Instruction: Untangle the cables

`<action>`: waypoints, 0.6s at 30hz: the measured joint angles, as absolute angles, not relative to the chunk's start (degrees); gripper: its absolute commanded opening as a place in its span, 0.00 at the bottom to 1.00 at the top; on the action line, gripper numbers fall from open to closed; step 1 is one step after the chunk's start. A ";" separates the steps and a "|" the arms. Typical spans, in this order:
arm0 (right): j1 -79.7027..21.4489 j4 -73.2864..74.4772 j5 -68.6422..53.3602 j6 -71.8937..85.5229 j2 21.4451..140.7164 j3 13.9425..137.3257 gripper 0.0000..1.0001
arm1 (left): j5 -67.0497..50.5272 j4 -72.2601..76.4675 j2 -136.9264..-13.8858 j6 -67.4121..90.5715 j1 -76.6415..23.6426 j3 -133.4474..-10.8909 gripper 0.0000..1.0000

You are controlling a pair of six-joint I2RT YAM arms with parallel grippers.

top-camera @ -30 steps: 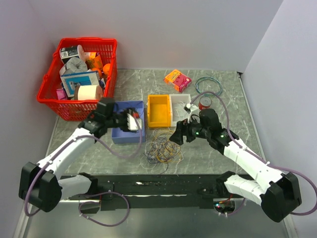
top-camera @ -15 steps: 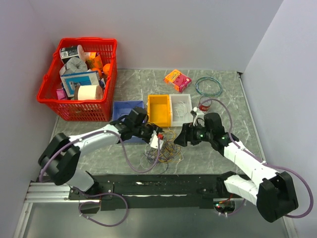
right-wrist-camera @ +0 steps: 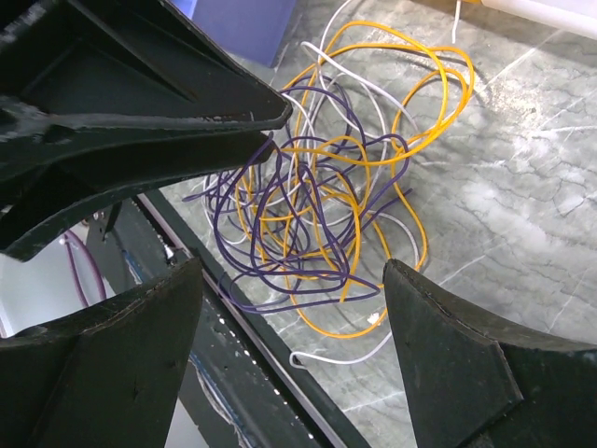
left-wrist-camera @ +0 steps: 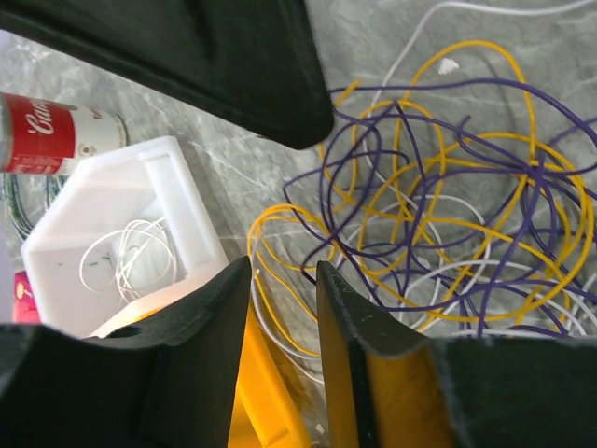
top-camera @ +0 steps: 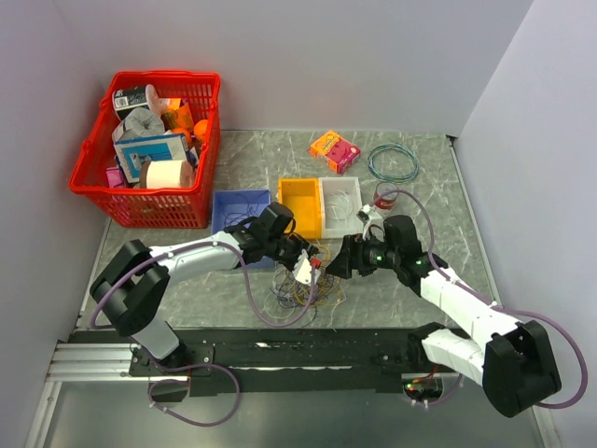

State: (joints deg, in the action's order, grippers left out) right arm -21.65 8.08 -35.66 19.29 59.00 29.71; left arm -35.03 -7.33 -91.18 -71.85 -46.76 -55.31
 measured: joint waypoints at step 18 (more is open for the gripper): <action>-21.43 3.90 -36.93 21.28 62.35 29.74 0.79 | -34.33 -8.08 -89.58 -66.06 -47.35 -55.31 0.01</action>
State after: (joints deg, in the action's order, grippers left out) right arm -21.43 3.90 -36.93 21.28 62.35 29.74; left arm -34.33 -8.08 -89.58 -66.06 -47.35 -55.31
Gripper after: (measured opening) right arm 0.827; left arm 0.020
